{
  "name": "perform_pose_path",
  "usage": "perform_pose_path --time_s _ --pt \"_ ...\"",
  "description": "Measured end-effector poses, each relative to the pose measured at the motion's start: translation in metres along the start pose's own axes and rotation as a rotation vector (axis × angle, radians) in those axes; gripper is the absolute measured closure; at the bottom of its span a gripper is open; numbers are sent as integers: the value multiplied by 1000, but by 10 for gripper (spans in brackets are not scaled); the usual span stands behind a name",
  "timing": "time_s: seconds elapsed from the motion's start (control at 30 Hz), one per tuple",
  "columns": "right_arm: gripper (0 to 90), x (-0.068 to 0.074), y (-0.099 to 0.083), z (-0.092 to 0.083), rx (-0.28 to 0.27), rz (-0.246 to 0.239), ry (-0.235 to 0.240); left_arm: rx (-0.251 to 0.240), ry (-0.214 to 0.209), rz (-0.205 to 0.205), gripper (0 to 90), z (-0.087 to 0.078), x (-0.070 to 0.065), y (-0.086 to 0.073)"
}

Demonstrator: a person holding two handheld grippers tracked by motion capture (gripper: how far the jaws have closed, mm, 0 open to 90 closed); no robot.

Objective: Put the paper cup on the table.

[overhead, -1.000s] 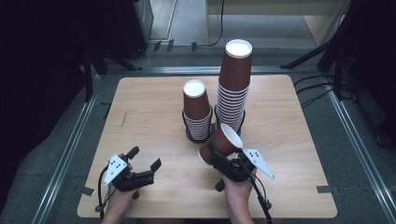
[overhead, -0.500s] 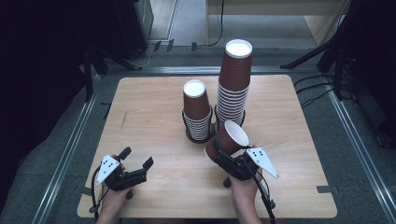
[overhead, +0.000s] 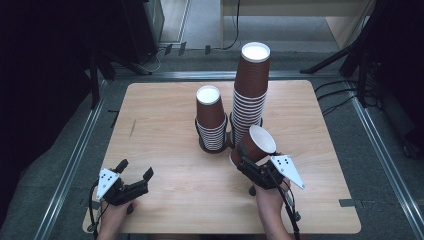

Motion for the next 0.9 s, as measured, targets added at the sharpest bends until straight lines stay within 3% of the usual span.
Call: perform_pose_path --time_s 0.13,0.33,0.5,0.7,0.73,0.9 --pt "66 -12 1 2 5 -7 -11 -18 34 12 13 -2 10 0" --pt "67 -28 3 3 1 -48 -22 -29 34 9 13 -5 14 0" --pt "67 -44 3 5 -17 -61 -36 -37 59 24 14 -7 19 1" --pt "68 -60 1 7 -26 -140 -65 -31 45 21 16 -7 19 -1" --pt "68 -67 0 7 -25 -179 -79 -28 42 16 16 -7 19 -1" --pt "67 -84 0 9 -34 -200 -116 -31 41 1 17 -7 20 -1"
Point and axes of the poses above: each handheld gripper's, and its own axes: z roughly forward along the jaws, y roughly out of its top, x roughly to its left, the point moved 9 cm from there along z, roughly forward along the jaws, and after that the axes turned 14 degrees about -z, right-handed, at the moved point
